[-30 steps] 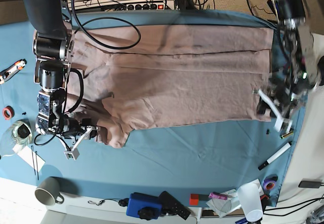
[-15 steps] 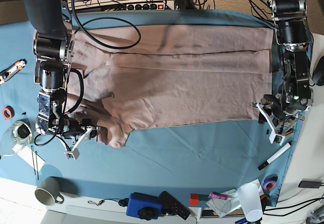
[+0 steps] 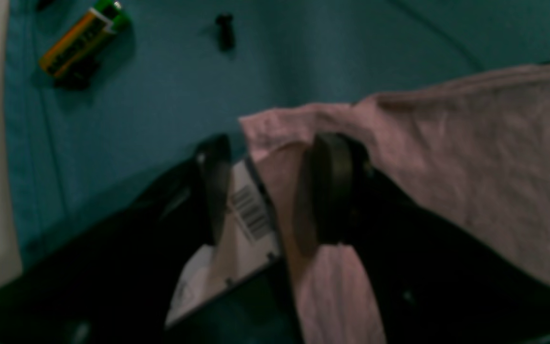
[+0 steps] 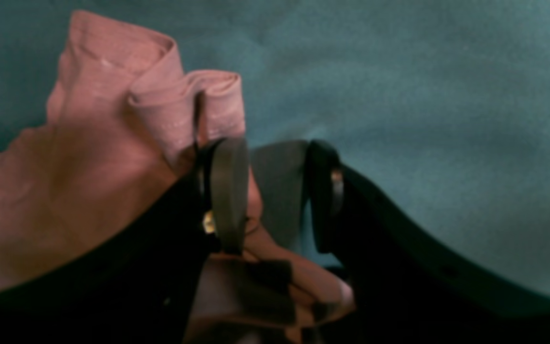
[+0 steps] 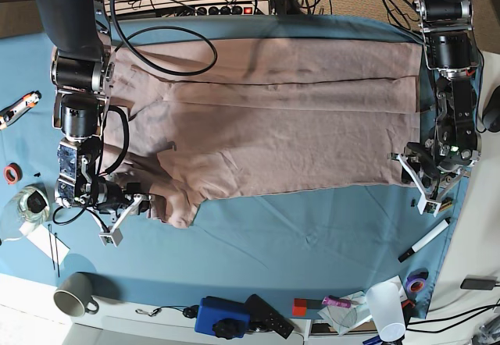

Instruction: Fold the T-shirt properly

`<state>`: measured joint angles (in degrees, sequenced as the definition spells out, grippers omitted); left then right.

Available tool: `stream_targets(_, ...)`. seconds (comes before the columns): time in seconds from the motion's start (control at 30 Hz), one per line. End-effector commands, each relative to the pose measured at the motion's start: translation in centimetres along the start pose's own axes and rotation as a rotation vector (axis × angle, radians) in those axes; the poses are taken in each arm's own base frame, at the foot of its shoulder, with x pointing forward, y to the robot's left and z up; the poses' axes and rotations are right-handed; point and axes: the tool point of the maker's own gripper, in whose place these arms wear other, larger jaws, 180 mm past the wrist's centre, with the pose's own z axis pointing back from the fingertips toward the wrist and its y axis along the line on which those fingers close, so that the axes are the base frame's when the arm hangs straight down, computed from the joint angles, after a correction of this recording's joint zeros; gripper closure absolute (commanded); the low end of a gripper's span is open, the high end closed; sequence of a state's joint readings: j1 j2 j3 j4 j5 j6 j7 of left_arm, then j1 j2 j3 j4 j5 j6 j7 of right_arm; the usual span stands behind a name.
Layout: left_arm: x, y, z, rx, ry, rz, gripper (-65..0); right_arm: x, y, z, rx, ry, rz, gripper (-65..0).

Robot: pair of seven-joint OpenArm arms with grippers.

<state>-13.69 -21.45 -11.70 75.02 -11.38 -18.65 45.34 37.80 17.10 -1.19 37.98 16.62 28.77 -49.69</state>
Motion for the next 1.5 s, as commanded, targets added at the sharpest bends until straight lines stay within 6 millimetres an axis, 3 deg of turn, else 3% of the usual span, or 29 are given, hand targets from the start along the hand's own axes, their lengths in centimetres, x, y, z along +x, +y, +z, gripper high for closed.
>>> stream_targets(0.0, 1.7, 1.0, 0.5, 0.020, -0.040, -0.003, -28.3, -1.9, -0.1, -0.1, -0.007, 0.099, 0.014, -21.6)
stream_targets(0.07, 1.8, 1.0, 0.5, 0.020, -0.042, -0.003, -26.0, -1.9, 0.0, -0.1, -0.006, 0.098, 0.014, -20.8)
stream_targets(0.27, 2.2, 0.1, 0.6, -0.031, -0.064, 0.018, -6.2, -1.9, -0.1, -0.1, -0.007, 0.099, 0.013, -4.9)
stream_targets(0.37, 2.3, -0.1, 0.6, -0.039, -0.070, 0.029, 0.0, -1.6, -0.1, 0.0, -0.013, 0.091, 0.013, 0.0)
stream_targets(0.63, 2.5, 0.7, 0.9, 0.003, -0.061, 0.068, 0.0, 2.0, 0.2, 1.9, -0.040, 0.002, 0.081, 0.0)
stream_targets(0.83, 2.4, 0.3, 2.0, -0.003, 0.003, 0.080, 0.0, 3.5, 0.5, 3.5, -0.059, -0.010, 0.122, 0.0)
stream_targets(1.0, 3.3, -0.7, 3.4, -0.034, 0.012, 0.103, 0.0, 3.2, 0.5, 4.2, -0.008, -0.005, 0.079, 0.0)
stream_targets(1.2, 3.0, -0.8, 4.2, -0.037, 0.051, 0.086, 0.0, 1.7, -0.9, 5.4, -0.008, -0.006, 0.062, 0.0)
stream_targets(1.47, 2.0, -1.2, 5.0, -0.083, 0.086, 0.092, 0.0, 0.7, -0.4, 10.0, -0.027, -0.148, 0.136, 0.0)
